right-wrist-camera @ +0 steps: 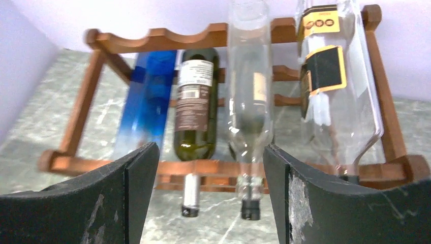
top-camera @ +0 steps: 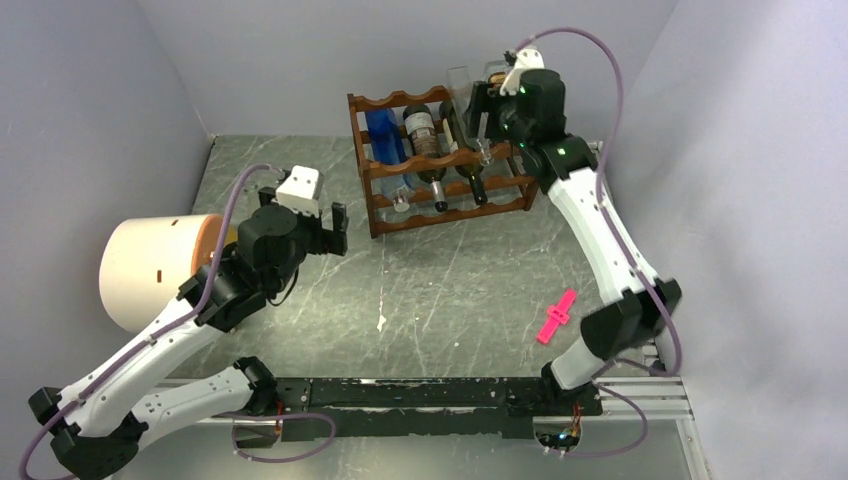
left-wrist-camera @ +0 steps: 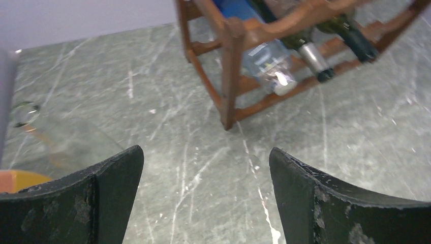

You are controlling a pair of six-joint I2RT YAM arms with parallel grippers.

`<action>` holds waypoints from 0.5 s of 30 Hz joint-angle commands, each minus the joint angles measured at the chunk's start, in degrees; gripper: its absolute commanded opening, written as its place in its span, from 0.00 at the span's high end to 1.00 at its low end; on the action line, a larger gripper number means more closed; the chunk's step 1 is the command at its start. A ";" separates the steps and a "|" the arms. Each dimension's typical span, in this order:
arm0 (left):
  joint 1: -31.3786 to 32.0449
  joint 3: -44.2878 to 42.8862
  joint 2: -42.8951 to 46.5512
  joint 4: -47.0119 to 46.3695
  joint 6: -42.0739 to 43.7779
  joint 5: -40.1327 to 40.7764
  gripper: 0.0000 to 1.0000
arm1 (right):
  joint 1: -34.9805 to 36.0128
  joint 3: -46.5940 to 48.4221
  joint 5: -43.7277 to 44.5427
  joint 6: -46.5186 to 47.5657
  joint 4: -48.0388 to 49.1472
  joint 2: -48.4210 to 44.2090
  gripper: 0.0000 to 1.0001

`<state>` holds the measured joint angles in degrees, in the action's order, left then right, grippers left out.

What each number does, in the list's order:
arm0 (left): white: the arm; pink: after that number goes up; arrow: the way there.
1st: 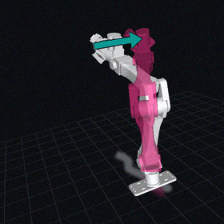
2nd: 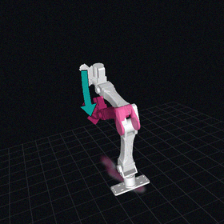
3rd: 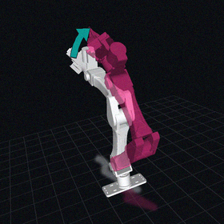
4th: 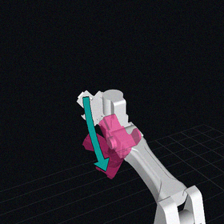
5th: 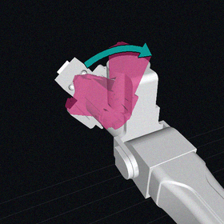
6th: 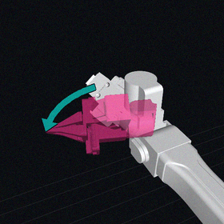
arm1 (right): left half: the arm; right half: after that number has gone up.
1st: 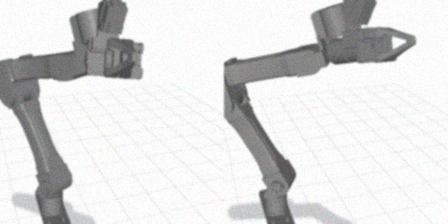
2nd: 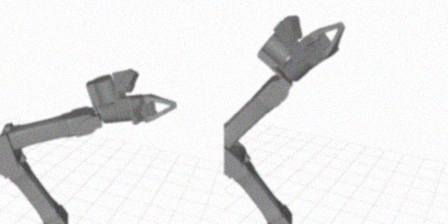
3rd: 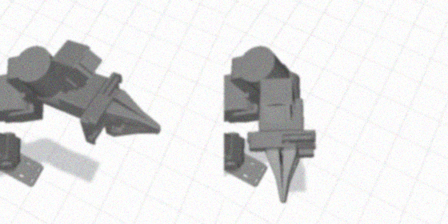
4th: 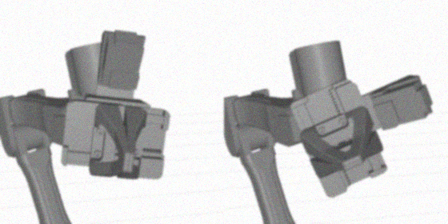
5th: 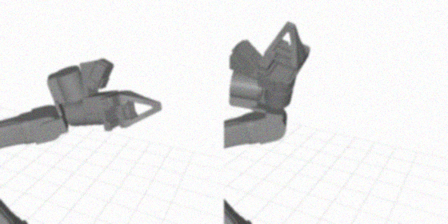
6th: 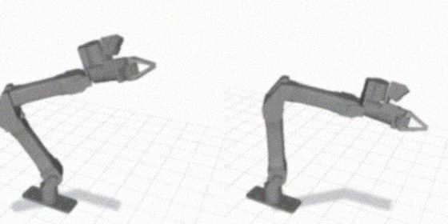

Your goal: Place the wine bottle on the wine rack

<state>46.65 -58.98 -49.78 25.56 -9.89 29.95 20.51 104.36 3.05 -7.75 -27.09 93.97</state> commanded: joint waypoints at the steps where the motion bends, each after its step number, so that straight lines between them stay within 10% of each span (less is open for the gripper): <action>1: -5.12 -3.22 -0.22 2.14 -2.42 5.75 0.03 | 0.63 -11.09 -5.68 -4.62 8.79 -10.34 0.22; 15: -23.70 -2.07 -3.70 7.71 -15.58 0.14 0.03 | 0.76 -30.47 -17.71 4.34 11.44 -30.93 0.20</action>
<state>25.71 -61.23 -55.24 31.55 -19.90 30.70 21.08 76.75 -11.11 -6.76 -17.39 67.07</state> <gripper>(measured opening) 0.971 0.797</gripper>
